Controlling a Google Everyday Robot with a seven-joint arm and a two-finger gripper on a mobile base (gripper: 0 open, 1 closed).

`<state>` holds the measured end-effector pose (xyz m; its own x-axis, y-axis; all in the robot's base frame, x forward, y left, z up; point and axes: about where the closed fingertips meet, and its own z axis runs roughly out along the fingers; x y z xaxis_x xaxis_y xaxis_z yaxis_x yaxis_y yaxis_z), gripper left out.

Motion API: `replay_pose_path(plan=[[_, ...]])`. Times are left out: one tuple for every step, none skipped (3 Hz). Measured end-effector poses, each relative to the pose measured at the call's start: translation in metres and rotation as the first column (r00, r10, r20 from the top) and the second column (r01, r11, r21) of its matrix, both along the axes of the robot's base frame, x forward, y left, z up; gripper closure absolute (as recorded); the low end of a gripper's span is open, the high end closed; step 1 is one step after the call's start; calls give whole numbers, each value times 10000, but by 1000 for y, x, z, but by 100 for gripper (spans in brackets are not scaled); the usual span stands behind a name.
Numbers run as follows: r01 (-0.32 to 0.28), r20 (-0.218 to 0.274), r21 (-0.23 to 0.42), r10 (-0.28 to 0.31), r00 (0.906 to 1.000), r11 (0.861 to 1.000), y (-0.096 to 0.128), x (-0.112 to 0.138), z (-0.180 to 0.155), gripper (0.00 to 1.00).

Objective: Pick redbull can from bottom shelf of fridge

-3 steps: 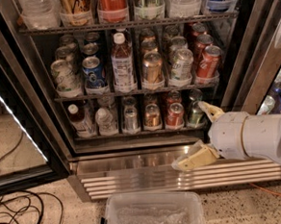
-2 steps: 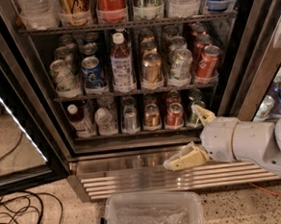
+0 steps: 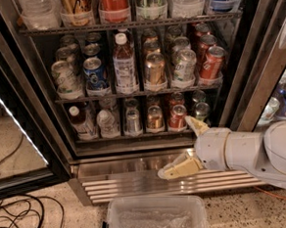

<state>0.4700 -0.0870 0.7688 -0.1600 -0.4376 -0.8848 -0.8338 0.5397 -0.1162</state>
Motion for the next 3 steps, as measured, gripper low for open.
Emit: replay_pose_path(plan=[[-387, -180, -71, 386, 9991, 9992, 15, -1, -11, 0], [-385, -178, -69, 384, 9991, 9992, 15, -1, -11, 0], [-23, 287, 346, 13, 9996, 9994, 24, 2, -16, 0]])
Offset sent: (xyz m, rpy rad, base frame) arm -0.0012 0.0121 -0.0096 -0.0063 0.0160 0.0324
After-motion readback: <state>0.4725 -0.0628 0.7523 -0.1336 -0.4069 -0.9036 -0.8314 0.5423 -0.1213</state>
